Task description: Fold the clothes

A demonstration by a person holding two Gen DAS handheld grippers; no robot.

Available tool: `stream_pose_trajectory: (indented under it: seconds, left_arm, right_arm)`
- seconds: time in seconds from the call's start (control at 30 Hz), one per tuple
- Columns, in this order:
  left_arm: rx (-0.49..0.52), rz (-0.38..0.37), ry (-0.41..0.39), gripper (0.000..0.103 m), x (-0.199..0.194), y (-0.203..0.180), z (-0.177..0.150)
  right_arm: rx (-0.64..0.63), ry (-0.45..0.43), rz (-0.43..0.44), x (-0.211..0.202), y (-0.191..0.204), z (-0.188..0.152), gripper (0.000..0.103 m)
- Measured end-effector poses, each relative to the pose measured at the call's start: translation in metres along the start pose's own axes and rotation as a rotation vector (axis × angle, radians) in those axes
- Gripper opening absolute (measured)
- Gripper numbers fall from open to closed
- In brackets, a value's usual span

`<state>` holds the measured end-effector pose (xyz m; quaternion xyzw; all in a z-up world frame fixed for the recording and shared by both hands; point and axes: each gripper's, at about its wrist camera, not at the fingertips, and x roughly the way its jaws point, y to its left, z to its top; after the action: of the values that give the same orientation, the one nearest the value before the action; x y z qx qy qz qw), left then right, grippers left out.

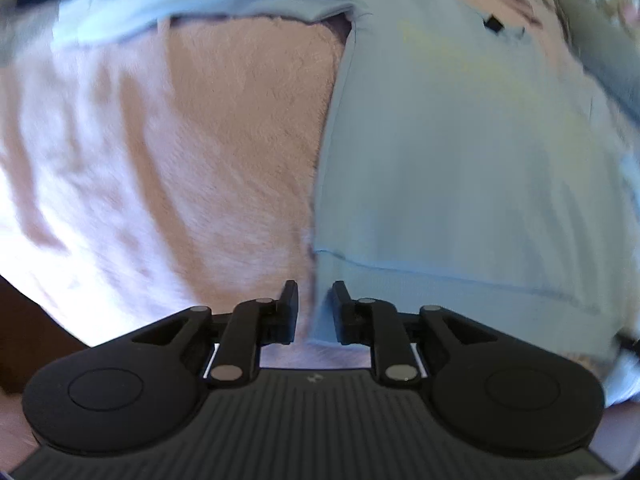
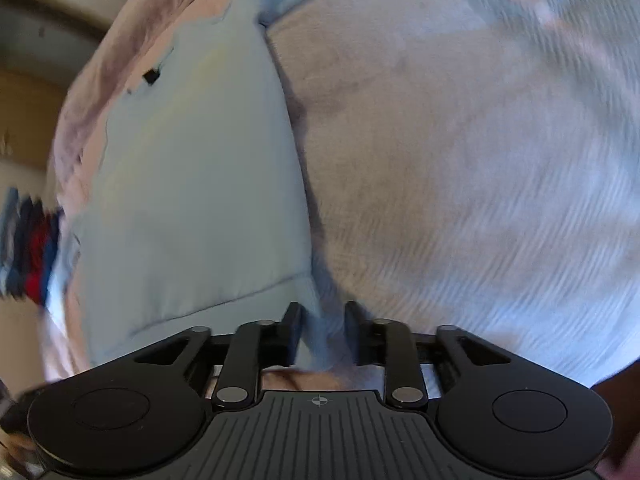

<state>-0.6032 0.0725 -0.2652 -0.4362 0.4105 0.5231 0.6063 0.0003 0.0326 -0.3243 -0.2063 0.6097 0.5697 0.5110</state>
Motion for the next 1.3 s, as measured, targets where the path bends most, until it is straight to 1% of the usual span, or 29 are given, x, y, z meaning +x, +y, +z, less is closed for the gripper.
stream_pose_trajectory:
  seconds: [0.03,0.07,0.13,0.2,0.27,0.33,0.4,0.43,0.47,0.5,0.53,0.57,0.6,0.7,0.77,0.8,0.93,0.97,1.0,1.03,1.07,1.1,1.17,1.2,1.3]
  left_arm:
    - [0.004,0.006,-0.011,0.015,-0.007,0.001,0.006]
    - [0.001,0.003,-0.031,0.015,-0.014,0.002,0.014]
    - [-0.002,-0.004,-0.074,0.016,-0.026,0.003,0.033]
    - [0.022,-0.03,-0.116,0.018,-0.023,-0.003,0.066]
    - [0.08,-0.07,-0.148,0.023,-0.008,-0.012,0.106]
    - [0.163,-0.104,-0.17,0.025,0.015,-0.029,0.152]
    - [0.251,-0.137,-0.192,0.03,0.04,-0.047,0.198]
    - [0.296,-0.146,-0.204,0.034,0.053,-0.057,0.221]
    - [0.337,-0.147,-0.217,0.035,0.064,-0.066,0.244]
    - [0.37,-0.144,-0.23,0.036,0.074,-0.074,0.266]
    - [0.398,-0.144,-0.24,0.038,0.084,-0.082,0.286]
    - [0.427,-0.145,-0.251,0.042,0.094,-0.091,0.306]
    - [0.453,-0.151,-0.258,0.044,0.103,-0.098,0.322]
    - [0.528,-0.172,-0.266,0.049,0.129,-0.114,0.36]
    - [0.57,-0.185,-0.27,0.056,0.145,-0.123,0.379]
    - [0.588,-0.192,-0.27,0.057,0.154,-0.125,0.386]
    - [0.637,-0.212,-0.266,0.057,0.188,-0.134,0.403]
    - [0.653,-0.226,-0.247,0.053,0.195,-0.137,0.404]
    - [0.677,-0.243,-0.223,0.047,0.203,-0.14,0.405]
    - [0.708,-0.245,-0.214,0.021,0.208,-0.143,0.402]
    - [0.743,-0.236,-0.221,0.005,0.211,-0.146,0.399]
    - [0.774,-0.225,-0.238,0.005,0.213,-0.149,0.396]
    - [0.814,-0.201,-0.314,0.005,0.208,-0.151,0.391]
    - [0.816,-0.199,-0.349,0.005,0.203,-0.152,0.392]
    - [0.803,-0.198,-0.44,0.005,0.195,-0.156,0.401]
  right_arm:
    - [-0.028,-0.011,-0.022,-0.005,0.003,0.01,0.033]
    - [-0.049,-0.036,-0.037,-0.006,0.006,0.025,0.037]
    - [-0.091,-0.086,-0.065,-0.008,0.013,0.055,0.042]
    - [-0.133,-0.137,-0.094,-0.011,0.019,0.085,0.043]
    - [-0.175,-0.187,-0.123,-0.013,0.026,0.115,0.043]
    - [-0.22,-0.235,-0.146,-0.014,0.034,0.145,0.043]
    - [-0.296,-0.255,-0.126,0.003,0.059,0.179,0.043]
    - [-0.336,-0.261,-0.113,0.014,0.073,0.196,0.046]
    - [-0.376,-0.266,-0.096,0.024,0.084,0.21,0.052]
    - [-0.416,-0.268,-0.081,0.035,0.095,0.224,0.056]
    - [-0.456,-0.265,-0.075,0.051,0.11,0.239,0.059]
    - [-0.498,-0.259,-0.069,0.068,0.125,0.254,0.059]
    - [-0.541,-0.244,-0.061,0.088,0.142,0.268,0.059]
    - [-0.648,-0.218,-0.051,0.135,0.173,0.3,0.059]
    - [-0.686,-0.194,-0.042,0.17,0.186,0.32,0.059]
    - [-0.696,-0.171,-0.046,0.185,0.19,0.329,0.059]
    - [-0.707,-0.066,-0.062,0.24,0.196,0.358,0.059]
    - [-0.698,-0.039,-0.057,0.251,0.195,0.363,0.059]
    - [-0.69,-0.024,-0.027,0.255,0.193,0.364,0.059]
    - [-0.694,-0.004,0.017,0.256,0.191,0.363,0.039]
    - [-0.711,0.021,0.036,0.257,0.191,0.362,0.001]
    - [-0.728,0.034,0.053,0.256,0.191,0.36,0.002]
    - [-0.755,-0.026,0.065,0.239,0.189,0.359,0.001]
    - [-0.762,-0.064,0.069,0.23,0.187,0.36,0.001]
    - [-0.71,-0.231,0.066,0.192,0.179,0.371,0.001]
